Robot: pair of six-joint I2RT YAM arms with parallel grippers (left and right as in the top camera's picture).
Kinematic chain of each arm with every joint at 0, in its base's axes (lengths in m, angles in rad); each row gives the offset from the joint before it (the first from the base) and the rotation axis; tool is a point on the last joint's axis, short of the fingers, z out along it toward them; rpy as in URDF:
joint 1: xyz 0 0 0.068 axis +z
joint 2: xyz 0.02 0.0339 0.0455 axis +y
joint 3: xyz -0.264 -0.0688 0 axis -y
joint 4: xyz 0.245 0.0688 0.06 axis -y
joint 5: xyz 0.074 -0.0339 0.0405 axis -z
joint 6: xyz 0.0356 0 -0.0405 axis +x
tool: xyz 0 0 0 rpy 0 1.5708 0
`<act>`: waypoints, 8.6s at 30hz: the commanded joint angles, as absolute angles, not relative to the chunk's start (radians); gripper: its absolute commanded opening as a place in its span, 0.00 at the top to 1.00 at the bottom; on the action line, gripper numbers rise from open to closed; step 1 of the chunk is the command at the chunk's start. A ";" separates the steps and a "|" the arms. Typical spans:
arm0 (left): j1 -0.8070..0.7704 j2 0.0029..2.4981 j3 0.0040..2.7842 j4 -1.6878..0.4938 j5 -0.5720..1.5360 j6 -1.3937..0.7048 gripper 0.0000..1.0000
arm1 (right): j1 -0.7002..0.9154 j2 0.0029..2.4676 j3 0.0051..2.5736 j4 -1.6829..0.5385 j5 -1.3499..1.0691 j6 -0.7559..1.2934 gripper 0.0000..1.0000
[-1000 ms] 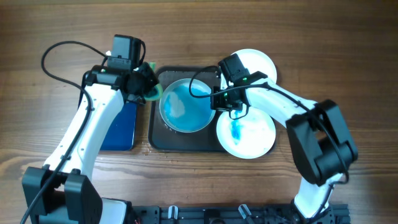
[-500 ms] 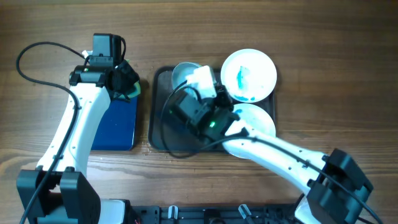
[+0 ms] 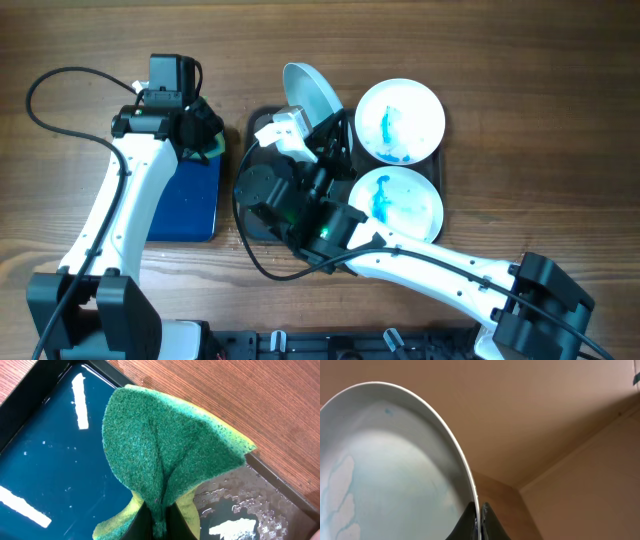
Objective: Clean dirty plates on tray and stack at the side
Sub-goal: 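Lift the scrubbed plate with right gripper and move it right, then set the plate down right of the tray and return right gripper, then grip the next plate rim with right gripper and scrub with sponge, then lift the second plate with right gripper and stack it on first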
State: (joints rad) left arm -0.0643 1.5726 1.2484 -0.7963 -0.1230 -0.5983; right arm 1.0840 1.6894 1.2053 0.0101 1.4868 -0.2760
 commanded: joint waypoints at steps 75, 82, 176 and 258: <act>-0.058 1.567 1.259 -0.886 -0.042 -0.553 0.96 | 0.160 1.653 0.927 -0.906 -0.159 0.351 0.86; -0.058 1.567 1.259 -0.888 -0.042 -0.553 0.96 | 0.355 1.653 0.932 -0.750 -0.293 0.467 0.96; -0.347 1.991 1.259 -0.792 -0.221 -0.503 0.96 | 0.524 1.842 0.948 -0.232 -0.212 0.725 0.96; -0.124 1.584 1.261 -0.884 -0.109 -0.580 0.96 | 1.044 1.297 0.964 0.000 1.286 -0.218 0.96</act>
